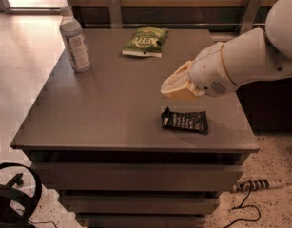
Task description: Move rxbar chocolate near green jalapeno chip bag
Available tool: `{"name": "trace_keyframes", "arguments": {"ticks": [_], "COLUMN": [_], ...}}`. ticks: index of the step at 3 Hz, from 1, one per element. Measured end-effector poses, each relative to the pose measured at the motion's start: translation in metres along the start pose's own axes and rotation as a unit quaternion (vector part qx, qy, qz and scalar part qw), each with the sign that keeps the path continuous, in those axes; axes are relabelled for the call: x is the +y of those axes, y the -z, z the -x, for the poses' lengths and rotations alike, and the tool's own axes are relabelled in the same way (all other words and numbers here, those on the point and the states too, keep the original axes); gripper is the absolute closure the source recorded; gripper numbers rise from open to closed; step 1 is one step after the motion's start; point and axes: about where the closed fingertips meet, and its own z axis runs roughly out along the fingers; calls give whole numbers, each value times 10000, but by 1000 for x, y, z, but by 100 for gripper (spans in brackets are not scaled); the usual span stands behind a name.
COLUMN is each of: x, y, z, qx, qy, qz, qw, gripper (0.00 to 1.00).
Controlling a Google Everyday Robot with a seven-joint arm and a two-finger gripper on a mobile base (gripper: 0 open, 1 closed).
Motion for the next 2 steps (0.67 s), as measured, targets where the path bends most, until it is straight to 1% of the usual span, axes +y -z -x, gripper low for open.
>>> {"name": "trace_keyframes", "arguments": {"ticks": [2], "x": [2], "y": [-2], "z": [3], "qx": [-1], "qy": [34], "qz": [21], "qw": [10000], "gripper": [37]}}
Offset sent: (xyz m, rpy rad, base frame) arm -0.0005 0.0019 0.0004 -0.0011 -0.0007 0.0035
